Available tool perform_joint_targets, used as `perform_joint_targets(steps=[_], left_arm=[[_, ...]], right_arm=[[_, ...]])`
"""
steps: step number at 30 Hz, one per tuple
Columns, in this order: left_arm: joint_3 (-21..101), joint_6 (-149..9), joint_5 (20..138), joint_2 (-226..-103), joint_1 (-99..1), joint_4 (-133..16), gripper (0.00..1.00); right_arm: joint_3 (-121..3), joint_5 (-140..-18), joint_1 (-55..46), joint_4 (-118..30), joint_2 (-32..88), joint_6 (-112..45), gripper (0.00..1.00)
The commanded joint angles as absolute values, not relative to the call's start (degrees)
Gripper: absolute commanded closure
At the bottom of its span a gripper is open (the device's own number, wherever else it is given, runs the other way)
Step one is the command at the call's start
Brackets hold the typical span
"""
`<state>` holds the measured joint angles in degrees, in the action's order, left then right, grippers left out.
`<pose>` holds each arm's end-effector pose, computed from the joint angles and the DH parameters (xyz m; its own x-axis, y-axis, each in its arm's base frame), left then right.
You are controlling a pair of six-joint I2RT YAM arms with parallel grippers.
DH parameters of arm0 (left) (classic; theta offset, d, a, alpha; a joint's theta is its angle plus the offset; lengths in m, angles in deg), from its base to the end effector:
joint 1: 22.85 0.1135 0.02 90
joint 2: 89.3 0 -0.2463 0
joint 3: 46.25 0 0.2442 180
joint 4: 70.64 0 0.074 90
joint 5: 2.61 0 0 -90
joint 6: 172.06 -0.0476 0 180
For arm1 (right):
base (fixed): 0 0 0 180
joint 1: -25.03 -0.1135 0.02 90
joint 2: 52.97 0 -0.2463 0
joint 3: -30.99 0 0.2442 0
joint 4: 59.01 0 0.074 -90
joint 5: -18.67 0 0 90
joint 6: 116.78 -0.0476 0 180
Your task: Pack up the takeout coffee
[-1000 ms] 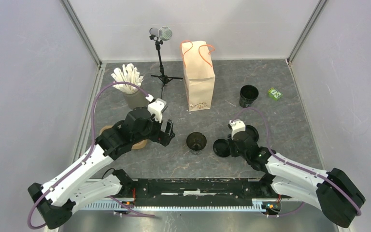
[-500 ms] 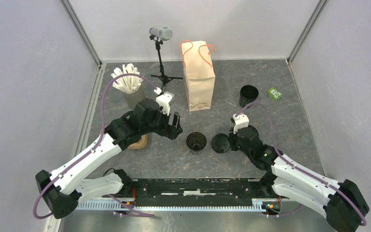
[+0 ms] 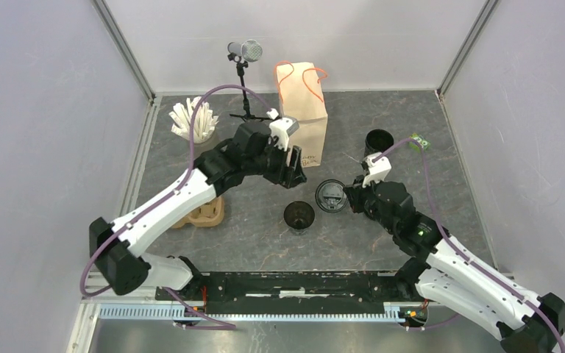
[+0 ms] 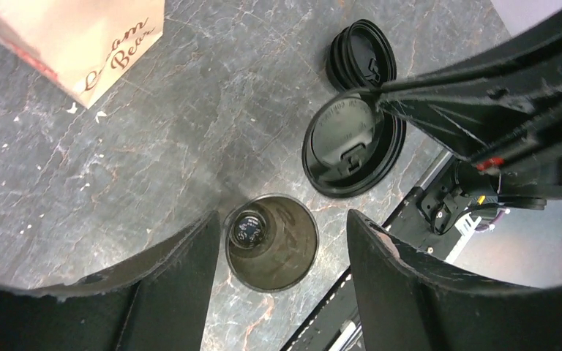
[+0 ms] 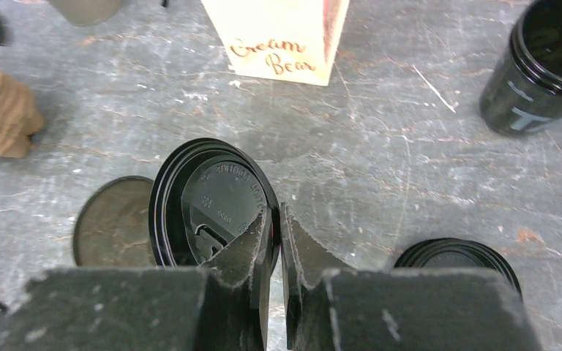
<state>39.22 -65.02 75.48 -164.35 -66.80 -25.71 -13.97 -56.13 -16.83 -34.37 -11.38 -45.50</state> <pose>0.2063 -0.2125 0.3273 -0.6249 0.2041 -0.7536 0.6468 0.6759 -0.3533 0.1508 0.1184 0.2478 -0.4042 0.0537 -0.9131 -0.3508 0.9128 0.2090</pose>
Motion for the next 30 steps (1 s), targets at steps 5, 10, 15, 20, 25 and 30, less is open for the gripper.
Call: perform_joint_targets(steps=[5,10,15,20,25,30], left_arm=[[42.6,-66.8,72.2,-169.5,-68.4,-28.2,0.29],[40.9,-67.0,69.8,-170.6,-68.6,-30.5,0.26],[40.7,-67.9,70.3,-171.8,-68.7,-30.4,0.28],[39.6,-69.5,72.3,-172.7,-68.8,-30.4,0.35],[38.8,-71.5,74.4,-174.1,-69.3,-30.4,0.51],[38.6,-71.2,73.7,-174.6,-69.6,-30.1,0.78]], right_arm=[[-16.7,-67.1,-16.6,-40.0,-14.2,-47.6,0.86],[-15.7,-69.6,-16.6,-42.4,-13.4,-49.1,0.86],[-14.3,-71.2,-16.6,-44.3,-12.9,-50.9,0.87],[-13.7,-71.2,-16.6,-46.1,-12.4,-51.6,0.87],[-12.6,-73.3,-16.6,-48.2,-11.4,-52.9,0.87],[-12.2,-73.8,-16.6,-49.2,-10.4,-53.2,0.84]])
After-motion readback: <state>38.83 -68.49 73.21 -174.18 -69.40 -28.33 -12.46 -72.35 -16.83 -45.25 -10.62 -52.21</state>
